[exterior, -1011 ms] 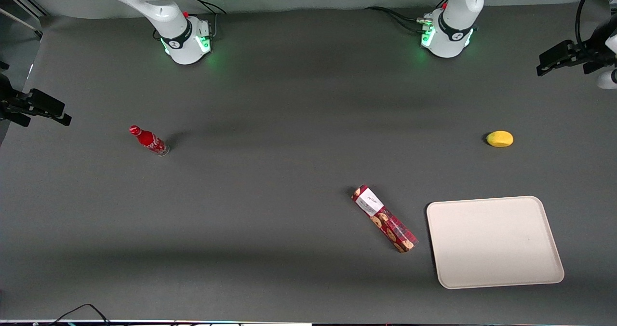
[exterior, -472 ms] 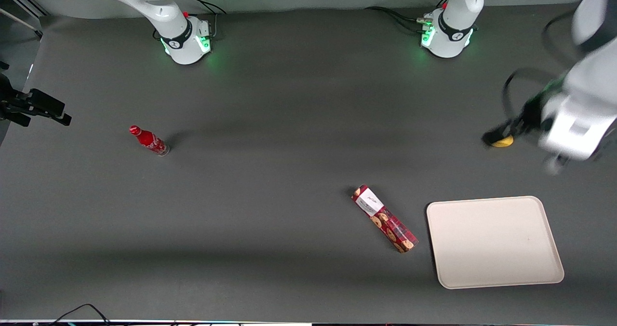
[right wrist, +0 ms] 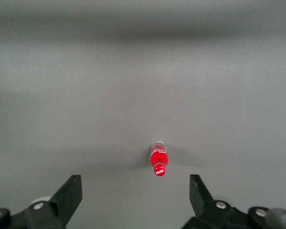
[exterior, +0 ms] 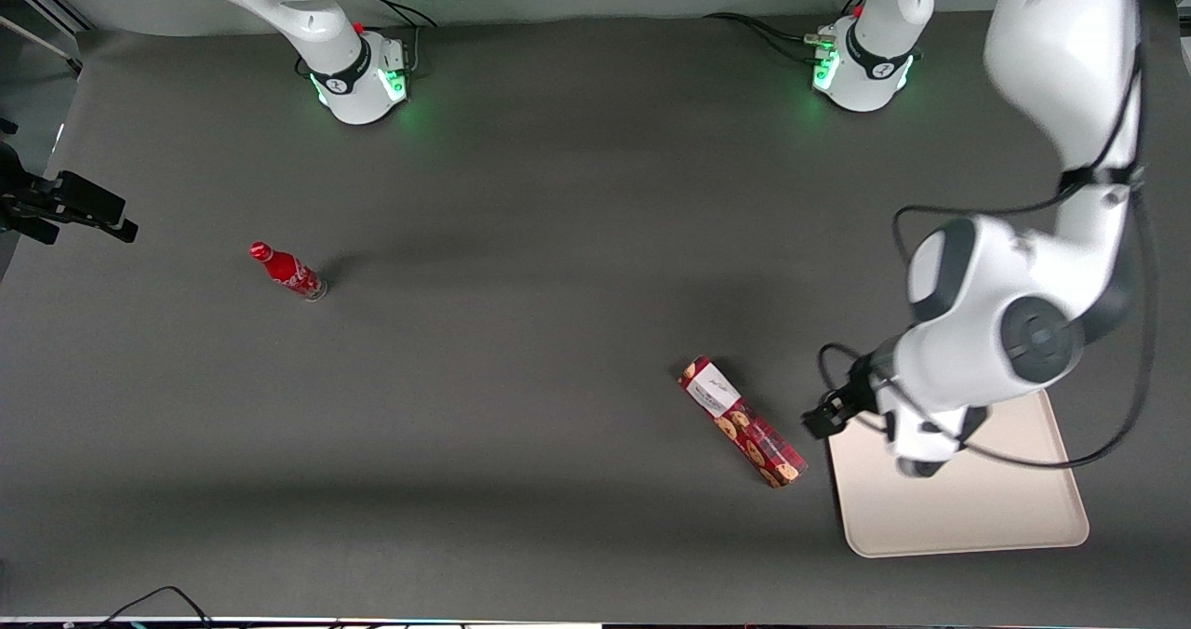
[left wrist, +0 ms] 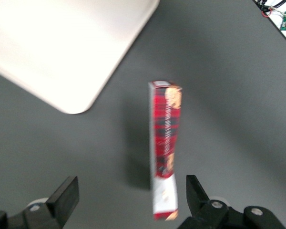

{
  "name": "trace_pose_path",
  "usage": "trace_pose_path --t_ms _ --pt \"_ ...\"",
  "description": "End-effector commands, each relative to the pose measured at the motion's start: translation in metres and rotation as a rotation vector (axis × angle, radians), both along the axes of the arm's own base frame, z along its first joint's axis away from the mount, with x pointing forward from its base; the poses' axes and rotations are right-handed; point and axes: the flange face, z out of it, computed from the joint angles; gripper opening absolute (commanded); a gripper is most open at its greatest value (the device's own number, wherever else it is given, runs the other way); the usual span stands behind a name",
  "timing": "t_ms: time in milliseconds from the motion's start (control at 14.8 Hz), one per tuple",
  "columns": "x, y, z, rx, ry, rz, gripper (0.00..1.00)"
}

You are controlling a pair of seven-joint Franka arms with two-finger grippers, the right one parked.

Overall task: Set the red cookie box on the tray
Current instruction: 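Move the left gripper down toward the red plaid cookie box, then close the left gripper around the end of the cookie box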

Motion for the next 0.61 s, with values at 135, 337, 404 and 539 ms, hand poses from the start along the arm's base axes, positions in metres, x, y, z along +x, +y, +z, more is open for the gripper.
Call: trace_pose_path --t_ms 135,337,404,539 --pt "0.003 -0.049 -0.085 0.031 -0.016 0.032 1.0" --pt "-0.012 -0.067 -0.104 0.029 0.01 0.009 0.84" --pt "-0.017 -0.069 -0.111 0.033 0.023 0.01 0.6" --pt "-0.021 -0.073 -0.116 0.033 0.035 0.009 0.14"
